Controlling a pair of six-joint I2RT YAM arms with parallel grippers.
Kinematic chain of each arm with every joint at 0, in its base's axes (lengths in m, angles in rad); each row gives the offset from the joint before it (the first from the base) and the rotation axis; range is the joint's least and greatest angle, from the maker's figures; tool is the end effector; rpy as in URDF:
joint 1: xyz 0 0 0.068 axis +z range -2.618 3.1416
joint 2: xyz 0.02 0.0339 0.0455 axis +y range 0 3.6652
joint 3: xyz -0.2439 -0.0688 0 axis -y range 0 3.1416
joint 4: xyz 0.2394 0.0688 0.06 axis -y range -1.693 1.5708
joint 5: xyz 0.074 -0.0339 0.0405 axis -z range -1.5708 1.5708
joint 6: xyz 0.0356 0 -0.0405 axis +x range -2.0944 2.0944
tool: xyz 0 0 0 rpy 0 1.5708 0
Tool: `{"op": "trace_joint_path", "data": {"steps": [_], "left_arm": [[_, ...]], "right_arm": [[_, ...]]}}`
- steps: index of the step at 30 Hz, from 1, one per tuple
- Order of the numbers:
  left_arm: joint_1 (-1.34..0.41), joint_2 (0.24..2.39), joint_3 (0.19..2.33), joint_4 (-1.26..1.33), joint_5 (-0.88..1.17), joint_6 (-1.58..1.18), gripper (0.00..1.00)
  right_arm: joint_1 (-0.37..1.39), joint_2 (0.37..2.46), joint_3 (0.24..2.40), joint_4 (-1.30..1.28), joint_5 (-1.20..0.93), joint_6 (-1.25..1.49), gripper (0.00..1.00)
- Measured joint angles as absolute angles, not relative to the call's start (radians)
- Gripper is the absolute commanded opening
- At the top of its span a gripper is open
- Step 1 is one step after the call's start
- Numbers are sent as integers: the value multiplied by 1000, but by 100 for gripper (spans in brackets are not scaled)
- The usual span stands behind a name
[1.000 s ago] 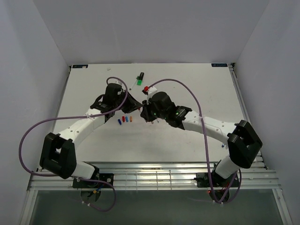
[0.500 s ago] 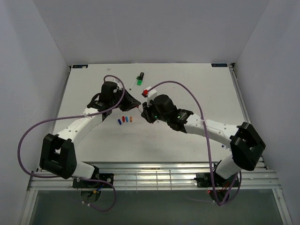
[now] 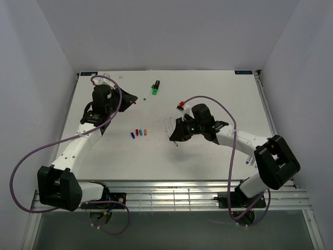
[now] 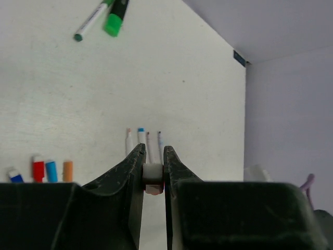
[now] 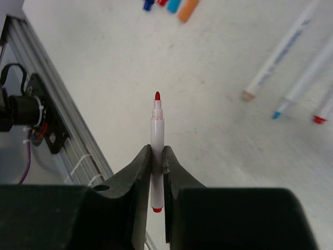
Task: Open the pen caps
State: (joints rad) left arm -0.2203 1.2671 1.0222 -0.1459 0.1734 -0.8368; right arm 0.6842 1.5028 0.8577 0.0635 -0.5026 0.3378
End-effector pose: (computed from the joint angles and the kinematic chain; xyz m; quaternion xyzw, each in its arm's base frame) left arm 0.2862 -0.0704 0.3049 -0.2052 0.8034 -0.3416 0.4423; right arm 0.2361 0.2147 0.2030 -0.2632 0.8194 0.4158 0.2940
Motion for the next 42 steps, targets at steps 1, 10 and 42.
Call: {"op": "trace_joint_path", "data": {"steps": [1, 10, 42], "left_arm": [[-220, 1267, 1020, -181, 156, -830, 0], [-217, 1227, 829, -341, 30, -793, 0], [-205, 1594, 818, -285, -46, -790, 35]], "right_arm": [[651, 1503, 866, 54, -492, 339, 8], [476, 1533, 971, -59, -274, 252, 8], [411, 1829, 1050, -42, -87, 128, 8]]}}
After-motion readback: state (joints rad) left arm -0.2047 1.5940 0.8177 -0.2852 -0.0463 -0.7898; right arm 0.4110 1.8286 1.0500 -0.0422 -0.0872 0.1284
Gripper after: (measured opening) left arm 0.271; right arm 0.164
